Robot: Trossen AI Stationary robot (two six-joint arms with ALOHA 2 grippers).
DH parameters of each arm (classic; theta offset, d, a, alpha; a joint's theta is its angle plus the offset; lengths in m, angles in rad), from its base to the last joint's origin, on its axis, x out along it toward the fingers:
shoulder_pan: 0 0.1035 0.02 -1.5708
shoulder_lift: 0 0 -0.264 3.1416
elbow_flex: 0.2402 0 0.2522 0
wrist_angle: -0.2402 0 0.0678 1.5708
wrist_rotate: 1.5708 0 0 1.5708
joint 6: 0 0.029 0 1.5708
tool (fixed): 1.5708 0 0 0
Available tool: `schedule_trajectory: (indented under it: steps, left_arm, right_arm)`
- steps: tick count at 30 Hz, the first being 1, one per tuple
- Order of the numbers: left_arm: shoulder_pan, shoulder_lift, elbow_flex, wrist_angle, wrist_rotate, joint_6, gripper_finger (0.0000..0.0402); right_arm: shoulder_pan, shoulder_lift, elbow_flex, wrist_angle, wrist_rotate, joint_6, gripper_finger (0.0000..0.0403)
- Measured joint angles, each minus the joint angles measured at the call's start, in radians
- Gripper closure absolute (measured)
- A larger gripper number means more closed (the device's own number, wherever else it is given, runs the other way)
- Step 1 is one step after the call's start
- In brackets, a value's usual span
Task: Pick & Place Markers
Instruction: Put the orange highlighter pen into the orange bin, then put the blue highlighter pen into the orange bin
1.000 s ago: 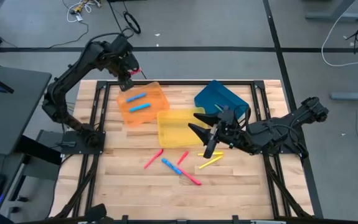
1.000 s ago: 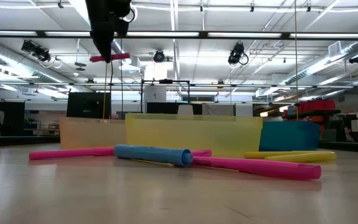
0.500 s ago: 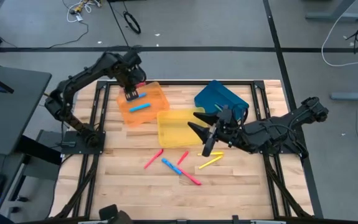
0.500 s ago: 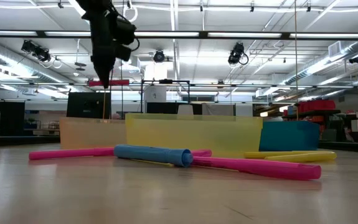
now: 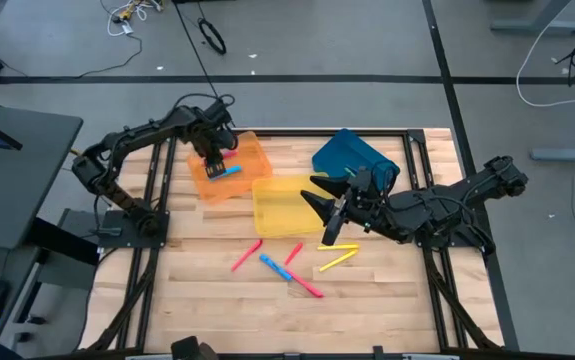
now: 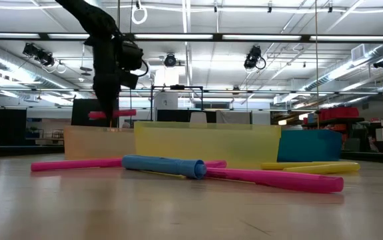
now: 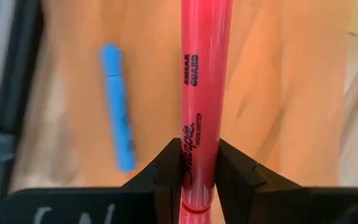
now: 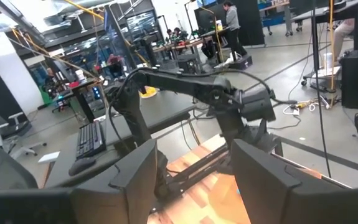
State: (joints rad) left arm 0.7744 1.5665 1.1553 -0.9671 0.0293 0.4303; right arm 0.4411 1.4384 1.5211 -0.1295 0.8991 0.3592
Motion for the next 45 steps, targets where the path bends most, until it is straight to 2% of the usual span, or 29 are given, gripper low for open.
schedule_trajectory:
  steps: [2, 13, 33, 37, 45]
  left_arm:
    - [-0.007, 0.0, -0.04, 0.039, 0.026, -0.003, 0.0326]
    - [-0.046, 0.0, -0.214, 0.206, 0.03, -0.02, 0.0326]
    - [-0.072, 0.13, -0.228, 0.262, 0.018, -0.028, 0.0324]
    - [-0.078, 0.13, -0.228, 0.27, 0.01, -0.036, 0.0303]
    - [-0.078, 0.13, -0.227, 0.259, 0.017, -0.053, 0.0229]
  right_arm:
    - [-0.001, 0.0, 0.0, 0.0, 0.0, 0.0, 0.0197]
    - [-0.018, 0.0, 0.0, -0.005, 0.0, 0.025, 0.0197]
    - [-0.027, 0.0, 0.0, -0.007, -0.002, 0.033, 0.0197]
    - [-0.027, 0.0, 0.0, -0.008, -0.002, 0.033, 0.0197]
    - [-0.027, 0.0, 0.0, -0.008, -0.001, 0.033, 0.0197]
